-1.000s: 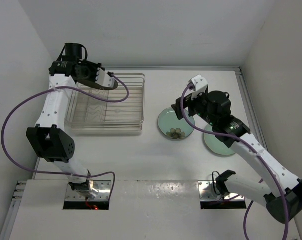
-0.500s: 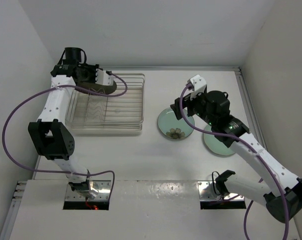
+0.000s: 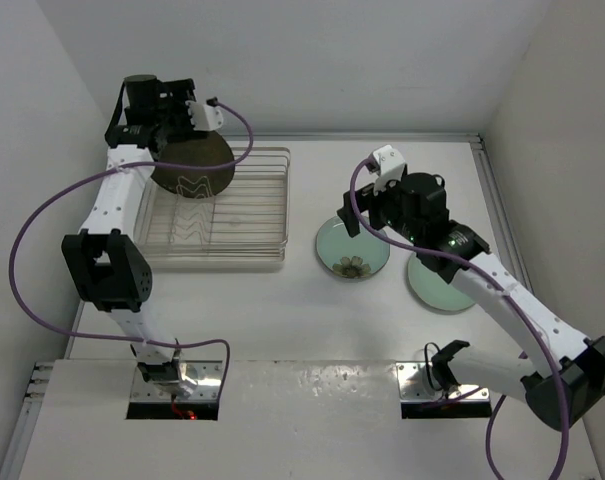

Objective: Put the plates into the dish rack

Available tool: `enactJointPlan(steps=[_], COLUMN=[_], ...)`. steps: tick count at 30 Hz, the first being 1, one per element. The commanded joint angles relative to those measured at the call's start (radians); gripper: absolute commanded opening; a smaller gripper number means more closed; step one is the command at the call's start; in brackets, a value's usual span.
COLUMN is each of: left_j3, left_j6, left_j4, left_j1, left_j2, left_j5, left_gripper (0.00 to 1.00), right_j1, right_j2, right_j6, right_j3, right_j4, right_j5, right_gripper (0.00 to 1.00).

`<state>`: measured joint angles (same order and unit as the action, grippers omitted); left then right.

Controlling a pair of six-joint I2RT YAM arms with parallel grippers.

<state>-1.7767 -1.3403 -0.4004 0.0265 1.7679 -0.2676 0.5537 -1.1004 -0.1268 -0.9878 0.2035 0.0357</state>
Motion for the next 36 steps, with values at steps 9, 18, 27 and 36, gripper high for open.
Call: enactJointPlan(steps=[9, 18, 27, 36], left_j3=[-0.041, -0.044, -0.012, -0.041], left_j6=[0.527, 0.774, 0.722, 0.702], left_j4=[0.069, -0.251, -0.354, -0.402], left_j1=[-0.023, -0.124, -0.162, -0.162], left_j2=[-0.237, -0.26, -0.278, -0.298], left_j5=[-0.097, -0.332, -0.285, -0.294], left_gripper=[0.86, 0.86, 0.86, 0.86], right_j1=[-0.366, -0.888, -1.086, -1.104], right_j2=[-0.07, 0.121, 0.131, -0.154], right_j6=[-0.508, -0.832, -0.853, -0.884], right_j3=[-0.042, 0.374, 0.589, 0.649], right_j4=[0.276, 0.271, 0.179, 0.03], right_j5=[0.092, 0.079, 0.079, -0.103], right_gripper=[0.99, 0.99, 0.99, 0.76])
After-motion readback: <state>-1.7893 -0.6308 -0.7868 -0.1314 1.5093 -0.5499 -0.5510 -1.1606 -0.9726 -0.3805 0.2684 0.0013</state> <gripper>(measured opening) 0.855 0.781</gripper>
